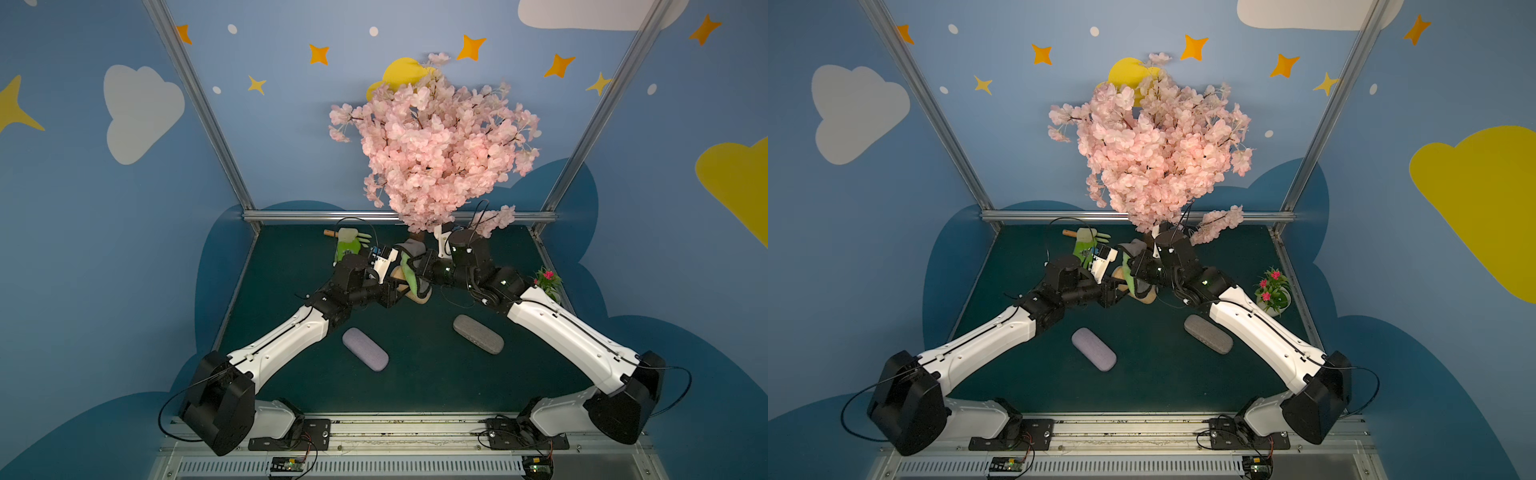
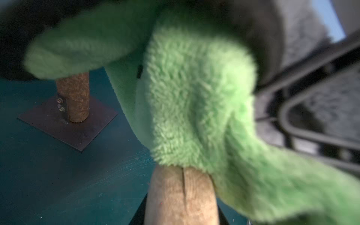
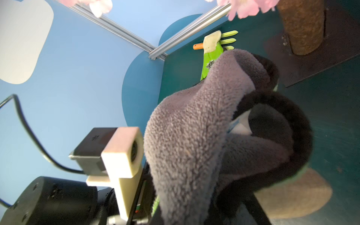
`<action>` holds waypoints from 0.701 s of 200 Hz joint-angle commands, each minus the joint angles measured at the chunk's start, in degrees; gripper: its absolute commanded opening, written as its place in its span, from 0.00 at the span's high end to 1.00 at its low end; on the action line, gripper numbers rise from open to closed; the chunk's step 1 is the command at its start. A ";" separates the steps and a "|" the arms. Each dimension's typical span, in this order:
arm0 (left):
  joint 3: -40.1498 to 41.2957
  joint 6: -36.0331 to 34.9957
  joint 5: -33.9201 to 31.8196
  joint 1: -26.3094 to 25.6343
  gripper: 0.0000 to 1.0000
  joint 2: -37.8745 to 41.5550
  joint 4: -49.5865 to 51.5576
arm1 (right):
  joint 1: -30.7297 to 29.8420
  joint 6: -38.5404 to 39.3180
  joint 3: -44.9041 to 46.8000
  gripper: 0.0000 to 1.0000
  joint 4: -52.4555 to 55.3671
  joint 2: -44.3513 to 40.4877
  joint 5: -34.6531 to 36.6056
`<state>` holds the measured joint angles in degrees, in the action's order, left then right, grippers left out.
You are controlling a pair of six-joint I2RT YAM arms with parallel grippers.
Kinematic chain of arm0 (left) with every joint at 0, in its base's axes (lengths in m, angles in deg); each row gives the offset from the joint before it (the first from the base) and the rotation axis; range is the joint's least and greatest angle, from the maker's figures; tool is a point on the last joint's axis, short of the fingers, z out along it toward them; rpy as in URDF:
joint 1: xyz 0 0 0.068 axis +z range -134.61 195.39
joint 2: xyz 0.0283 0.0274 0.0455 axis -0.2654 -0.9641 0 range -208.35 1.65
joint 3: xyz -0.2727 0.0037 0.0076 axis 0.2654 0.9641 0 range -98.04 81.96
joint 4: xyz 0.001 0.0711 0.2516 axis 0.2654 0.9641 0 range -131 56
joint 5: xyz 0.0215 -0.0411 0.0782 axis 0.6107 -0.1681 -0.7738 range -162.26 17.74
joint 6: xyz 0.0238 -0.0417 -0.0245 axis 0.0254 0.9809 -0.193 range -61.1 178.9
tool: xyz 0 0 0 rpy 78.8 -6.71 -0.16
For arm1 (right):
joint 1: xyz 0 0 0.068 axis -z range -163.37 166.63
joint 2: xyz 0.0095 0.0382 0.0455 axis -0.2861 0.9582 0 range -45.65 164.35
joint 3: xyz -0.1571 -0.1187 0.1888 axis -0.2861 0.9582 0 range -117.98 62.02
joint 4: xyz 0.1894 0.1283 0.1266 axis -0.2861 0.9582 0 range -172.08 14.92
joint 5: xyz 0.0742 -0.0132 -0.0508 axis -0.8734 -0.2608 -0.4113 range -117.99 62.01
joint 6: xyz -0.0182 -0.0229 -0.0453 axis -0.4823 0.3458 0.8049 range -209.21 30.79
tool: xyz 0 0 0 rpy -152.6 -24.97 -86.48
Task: Wipe the eyeglass case
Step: Wipe the dirt from the eyeglass case.
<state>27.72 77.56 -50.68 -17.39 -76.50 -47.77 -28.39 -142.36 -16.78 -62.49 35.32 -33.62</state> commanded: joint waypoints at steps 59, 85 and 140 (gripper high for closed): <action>2.68 10.16 -1.52 3.77 0.97 3.57 -15.56 | 4.91 -0.24 11.39 1.00 3.03 -1.65 -2.59; 3.50 14.91 -2.68 3.68 0.97 1.86 -18.42 | 1.37 0.83 4.21 1.00 3.39 0.65 -1.56; 2.23 29.66 -4.44 1.35 0.97 -2.20 -20.23 | -3.67 3.41 -4.66 1.00 3.34 5.12 0.39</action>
<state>31.79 99.81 -56.54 -13.67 -77.79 -63.00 -30.95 -140.98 -19.87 -58.53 39.27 -32.72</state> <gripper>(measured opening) 0.377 0.119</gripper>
